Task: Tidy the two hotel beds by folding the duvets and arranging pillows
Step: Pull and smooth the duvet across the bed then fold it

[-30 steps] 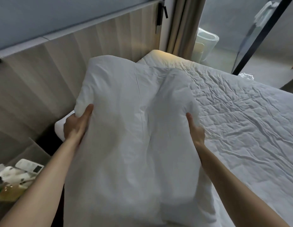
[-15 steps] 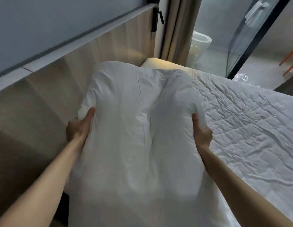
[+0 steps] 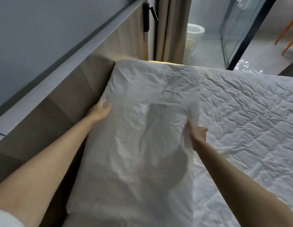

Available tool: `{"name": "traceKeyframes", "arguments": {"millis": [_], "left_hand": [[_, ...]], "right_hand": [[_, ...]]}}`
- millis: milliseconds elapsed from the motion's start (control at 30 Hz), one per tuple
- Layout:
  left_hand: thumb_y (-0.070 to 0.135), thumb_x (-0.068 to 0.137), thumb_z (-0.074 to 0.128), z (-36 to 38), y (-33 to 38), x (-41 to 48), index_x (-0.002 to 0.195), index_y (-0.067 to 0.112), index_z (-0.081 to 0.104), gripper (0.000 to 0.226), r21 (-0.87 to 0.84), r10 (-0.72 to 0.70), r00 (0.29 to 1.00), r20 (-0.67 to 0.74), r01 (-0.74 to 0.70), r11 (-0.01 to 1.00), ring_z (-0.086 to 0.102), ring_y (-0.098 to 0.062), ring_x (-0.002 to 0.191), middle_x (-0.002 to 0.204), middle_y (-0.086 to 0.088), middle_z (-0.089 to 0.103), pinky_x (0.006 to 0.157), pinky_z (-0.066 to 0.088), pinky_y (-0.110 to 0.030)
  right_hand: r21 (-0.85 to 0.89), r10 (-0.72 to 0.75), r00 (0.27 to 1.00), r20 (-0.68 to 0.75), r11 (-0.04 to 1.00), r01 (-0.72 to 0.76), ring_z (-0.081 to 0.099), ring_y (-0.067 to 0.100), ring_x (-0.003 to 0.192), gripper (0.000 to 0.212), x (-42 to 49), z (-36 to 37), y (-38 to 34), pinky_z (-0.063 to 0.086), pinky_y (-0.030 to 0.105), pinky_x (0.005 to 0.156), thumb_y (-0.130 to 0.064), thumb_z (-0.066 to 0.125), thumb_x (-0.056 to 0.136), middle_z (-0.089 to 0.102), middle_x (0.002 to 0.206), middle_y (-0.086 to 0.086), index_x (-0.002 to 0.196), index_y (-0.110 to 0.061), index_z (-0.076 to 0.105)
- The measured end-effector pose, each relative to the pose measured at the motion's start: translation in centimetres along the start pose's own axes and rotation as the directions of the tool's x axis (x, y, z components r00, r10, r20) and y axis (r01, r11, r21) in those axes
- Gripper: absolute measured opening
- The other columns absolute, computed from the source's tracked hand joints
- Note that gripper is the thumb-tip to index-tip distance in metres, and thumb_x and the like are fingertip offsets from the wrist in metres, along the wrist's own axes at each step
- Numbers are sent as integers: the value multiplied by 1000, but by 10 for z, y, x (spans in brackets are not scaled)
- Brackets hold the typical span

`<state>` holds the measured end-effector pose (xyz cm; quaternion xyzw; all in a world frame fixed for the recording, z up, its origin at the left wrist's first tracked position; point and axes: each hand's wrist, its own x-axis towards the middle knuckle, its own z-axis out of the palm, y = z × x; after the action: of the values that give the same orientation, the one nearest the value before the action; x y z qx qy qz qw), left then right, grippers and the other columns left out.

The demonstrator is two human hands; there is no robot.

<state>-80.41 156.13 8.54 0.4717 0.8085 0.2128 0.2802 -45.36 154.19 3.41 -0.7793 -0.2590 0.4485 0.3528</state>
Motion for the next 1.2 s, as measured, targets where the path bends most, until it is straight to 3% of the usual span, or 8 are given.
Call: {"name": "traceKeyframes", "arguments": {"millis": [100, 167, 233, 467, 633, 900, 1033, 1200], "left_hand": [[41, 100, 39, 57, -38, -5, 149, 25, 33, 52, 283, 43, 975, 218, -105, 954, 21, -30, 145, 157, -13, 23, 117, 19, -41], [49, 99, 37, 89, -62, -19, 149, 38, 24, 54, 362, -40, 950, 311, -79, 929, 5, -36, 147, 162, -9, 6, 117, 11, -52], [52, 98, 35, 110, -82, -31, 150, 47, 11, 57, 378, -138, 921, 364, -11, 926, -7, -44, 145, 161, -8, -9, 115, 10, -59], [51, 100, 31, 137, -97, -46, 148, 50, 12, 53, 345, -68, 975, 211, -9, 939, -17, -38, 145, 161, 7, -13, 112, 4, -65], [67, 92, 29, 174, -148, -66, 141, 62, -8, 61, 411, -59, 990, 125, 2, 912, -24, -35, 143, 155, 22, -24, 105, -6, -73], [70, 91, 23, 190, -173, -130, 147, 45, -16, 73, 464, -99, 988, 117, 34, 885, -21, -35, 145, 157, 7, -27, 111, -11, -63], [70, 91, 21, 190, -170, -190, 147, 45, -16, 72, 555, -189, 959, 211, 42, 831, -21, -39, 144, 157, 3, -30, 109, -9, -66], [53, 101, 16, 169, -153, -254, 154, 37, 2, 57, 595, -242, 940, 239, 55, 802, -5, -32, 148, 162, 2, -9, 113, -4, -65]], "right_hand": [[-298, -145, 954, 263, 928, 224, 41, 37, 132, 83, 7, 38, 34, 32, 51, 111, -54, 68, 79, 42, 145, 11, 145, -23, 29], [-491, -212, 855, 474, 742, 456, 28, 32, 142, 72, 6, 58, 53, 21, 48, 116, -47, 63, 88, 30, 155, 9, 149, -27, 30], [-634, -111, 789, 605, 532, 561, 16, 34, 146, 65, 8, 71, 66, 14, 48, 118, -48, 54, 93, 15, 160, 9, 150, -33, 28], [-673, -372, 674, 638, 157, 723, -13, 32, 148, 65, 6, 95, 77, -2, 66, 111, -59, 43, 93, -13, 162, -7, 149, -51, 10], [-704, -171, 705, 689, 76, 706, -40, 26, 137, 78, 22, 77, 143, -13, 78, 99, -80, 18, 84, -39, 151, -15, 146, -50, -18], [-675, 58, 674, 736, 0, 737, -46, 31, 132, 117, -16, 45, 187, -20, 77, 97, -99, 4, 50, -51, 143, -7, 141, -36, -37], [-671, 150, 662, 734, 14, 741, -42, 27, 135, 107, -39, 20, 199, -9, 78, 99, -90, 32, 72, -49, 143, -10, 142, -41, -33], [-621, 170, 607, 776, 43, 783, -18, 28, 147, 73, -61, -11, 203, 6, 66, 113, -65, 28, 95, -23, 160, -1, 152, -37, -8]]}}
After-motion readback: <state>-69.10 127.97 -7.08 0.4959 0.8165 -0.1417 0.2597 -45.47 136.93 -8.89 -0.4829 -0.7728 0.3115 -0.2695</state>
